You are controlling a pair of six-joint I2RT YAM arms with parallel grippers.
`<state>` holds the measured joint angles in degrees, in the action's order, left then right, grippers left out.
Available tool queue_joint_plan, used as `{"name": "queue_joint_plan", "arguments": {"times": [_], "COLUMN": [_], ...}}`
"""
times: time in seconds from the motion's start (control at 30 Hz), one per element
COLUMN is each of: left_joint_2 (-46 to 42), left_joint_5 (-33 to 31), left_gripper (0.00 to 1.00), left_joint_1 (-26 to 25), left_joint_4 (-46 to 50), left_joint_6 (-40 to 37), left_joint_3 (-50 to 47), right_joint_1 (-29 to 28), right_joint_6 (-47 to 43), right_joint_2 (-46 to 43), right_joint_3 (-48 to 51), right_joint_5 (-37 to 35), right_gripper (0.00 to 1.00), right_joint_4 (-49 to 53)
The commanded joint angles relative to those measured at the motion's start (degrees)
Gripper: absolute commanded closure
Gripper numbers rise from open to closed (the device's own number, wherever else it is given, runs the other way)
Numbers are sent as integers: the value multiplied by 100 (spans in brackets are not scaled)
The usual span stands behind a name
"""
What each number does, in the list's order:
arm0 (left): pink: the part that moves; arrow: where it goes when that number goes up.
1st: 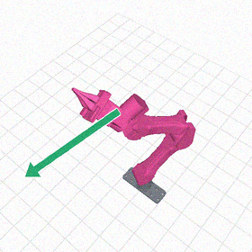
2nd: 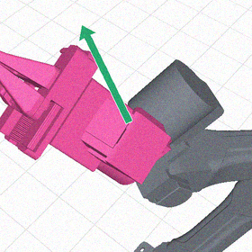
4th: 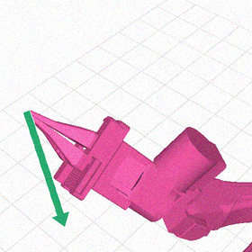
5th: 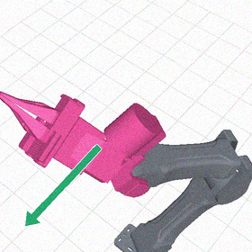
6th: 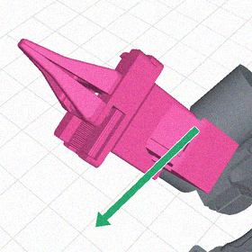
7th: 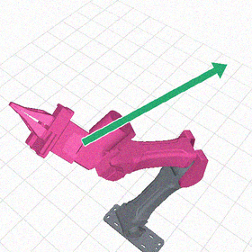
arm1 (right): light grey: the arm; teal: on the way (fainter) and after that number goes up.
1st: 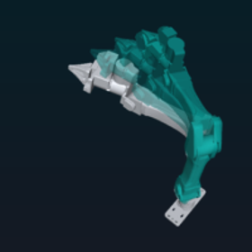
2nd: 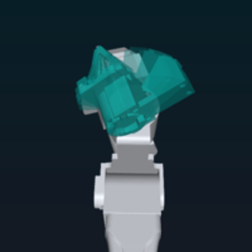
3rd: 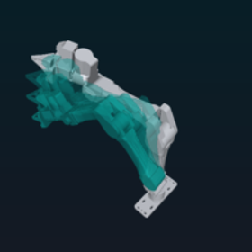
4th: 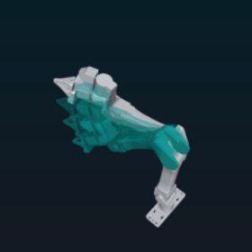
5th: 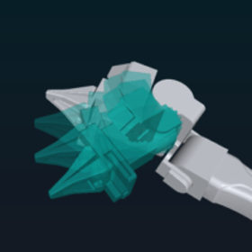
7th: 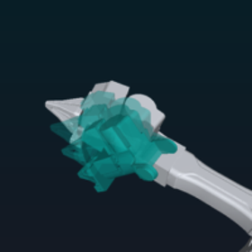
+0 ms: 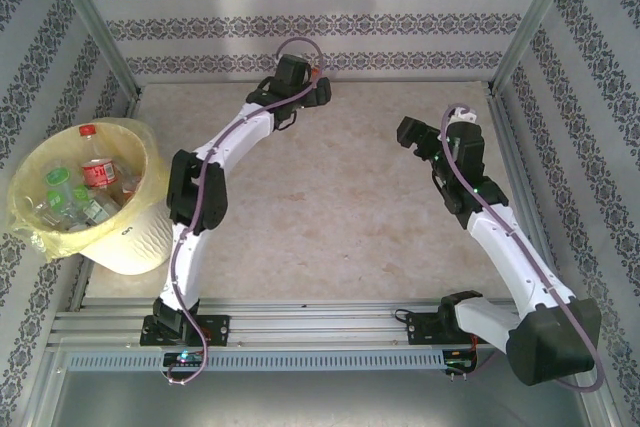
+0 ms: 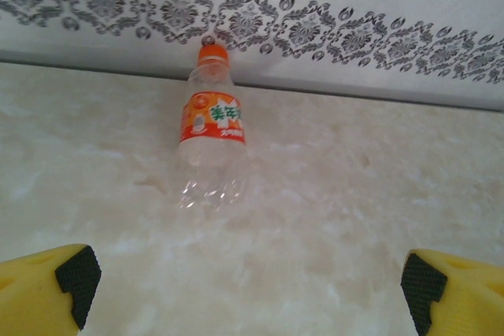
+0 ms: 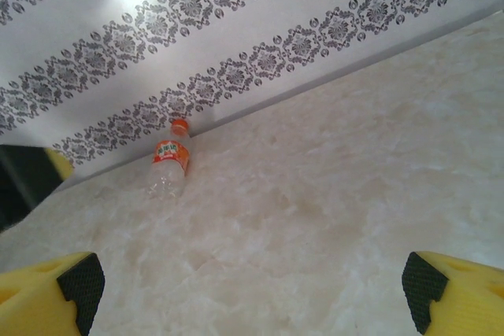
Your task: Put the plastic bottles in the bin
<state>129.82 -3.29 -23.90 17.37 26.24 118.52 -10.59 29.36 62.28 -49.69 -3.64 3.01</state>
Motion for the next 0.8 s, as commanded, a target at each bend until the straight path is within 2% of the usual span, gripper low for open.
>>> {"name": "queue_joint_plan", "arguments": {"times": [0.0, 0.13, 0.2, 0.47, 0.67, 0.77], "left_joint_2": [470, 1207, 1469, 2490, 3093, 3358], "left_joint_5": [265, 677, 614, -1134, -831, -611], "left_gripper": [0, 0, 0, 0, 0, 8], "left_joint_1": [20, 21, -4, -30, 23, 133], "left_joint_4": [-1022, -1039, -904, 275, 613, 633], "left_joint_6": [-123, -586, -816, -948, -834, -501], "left_joint_3": [485, 1154, 1396, 2615, 3317, 3584], "right_joint_1": [49, 49, 57, 57, 58, 60], "right_joint_6": [-240, -278, -295, -375, -434, -454], "right_joint_2": [-91, -58, -32, 6, -108, -188], "right_joint_3": [-29, -94, -126, -206, -181, -131], "right_joint_5": [-109, -161, -165, -225, -337, -401], "right_gripper": [2, 2, 2, 2, 2, 2], "right_joint_4": [309, 395, 437, 536, 605, 640]}}
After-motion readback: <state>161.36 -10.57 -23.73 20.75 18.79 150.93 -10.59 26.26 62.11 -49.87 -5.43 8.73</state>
